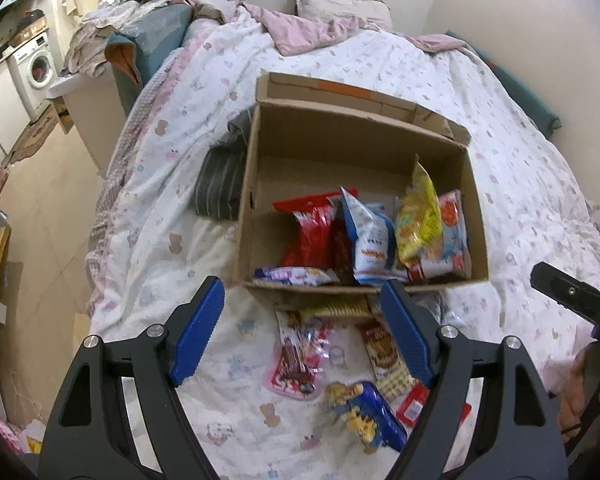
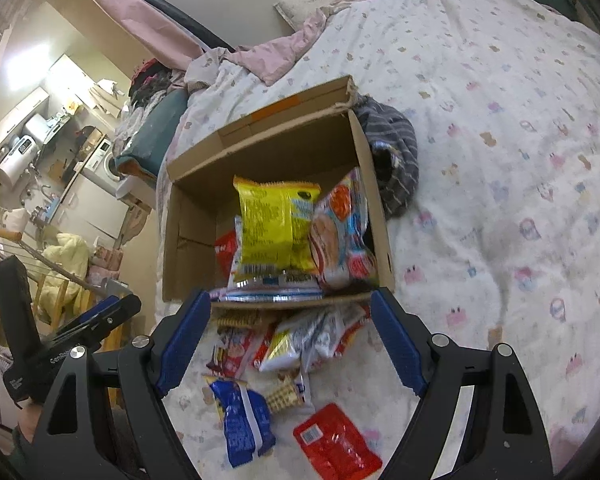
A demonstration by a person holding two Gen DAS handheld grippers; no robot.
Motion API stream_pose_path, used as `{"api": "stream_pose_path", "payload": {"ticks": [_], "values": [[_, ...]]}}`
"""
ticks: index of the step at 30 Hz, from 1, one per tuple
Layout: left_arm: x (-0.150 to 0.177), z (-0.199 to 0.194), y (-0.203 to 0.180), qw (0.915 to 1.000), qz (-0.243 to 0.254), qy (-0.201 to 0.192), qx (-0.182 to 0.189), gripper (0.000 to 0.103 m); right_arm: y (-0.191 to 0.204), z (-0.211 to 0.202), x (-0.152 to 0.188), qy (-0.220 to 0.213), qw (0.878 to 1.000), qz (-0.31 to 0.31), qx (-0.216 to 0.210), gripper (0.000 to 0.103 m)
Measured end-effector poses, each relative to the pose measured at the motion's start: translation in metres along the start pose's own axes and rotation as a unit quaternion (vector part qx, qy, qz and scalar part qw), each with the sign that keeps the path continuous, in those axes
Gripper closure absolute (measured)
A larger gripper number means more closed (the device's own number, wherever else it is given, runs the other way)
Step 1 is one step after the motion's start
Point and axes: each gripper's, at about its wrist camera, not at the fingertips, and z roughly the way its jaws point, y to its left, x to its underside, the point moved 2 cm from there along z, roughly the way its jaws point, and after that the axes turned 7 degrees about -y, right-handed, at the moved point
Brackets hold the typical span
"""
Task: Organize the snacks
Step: 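Grasp the blue cartoon chip bag with the left gripper while the right grasps the red candy packet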
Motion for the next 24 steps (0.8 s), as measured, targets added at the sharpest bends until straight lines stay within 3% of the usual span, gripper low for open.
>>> {"api": "stream_pose_path", "payload": {"ticks": [4,13,18,24], "values": [[0.012,-0.004,-0.001,1.0000,0.007,0.002,-0.004,0.025,-0.002,-0.004,0.014,0.009,1.000,-0.003,0.006,0.018],[0.046,0.012,-0.002,0.9979,0.001,0.062,0.018,0.025,-0.011,0.004,0.033,0.039,0.999,-0.004,0.024,0.018],[0.072,0.029,-0.007,0.9891,-0.030,0.133,0.056,0.025,-0.025,0.007,0.038,0.051,0.998,0.006,0.039,0.018],[0.099,0.038,-0.039,0.9800,-0.048,0.173,0.085,0.025,-0.033,0.004,0.038,0.049,0.998,0.012,0.043,0.019]]}}
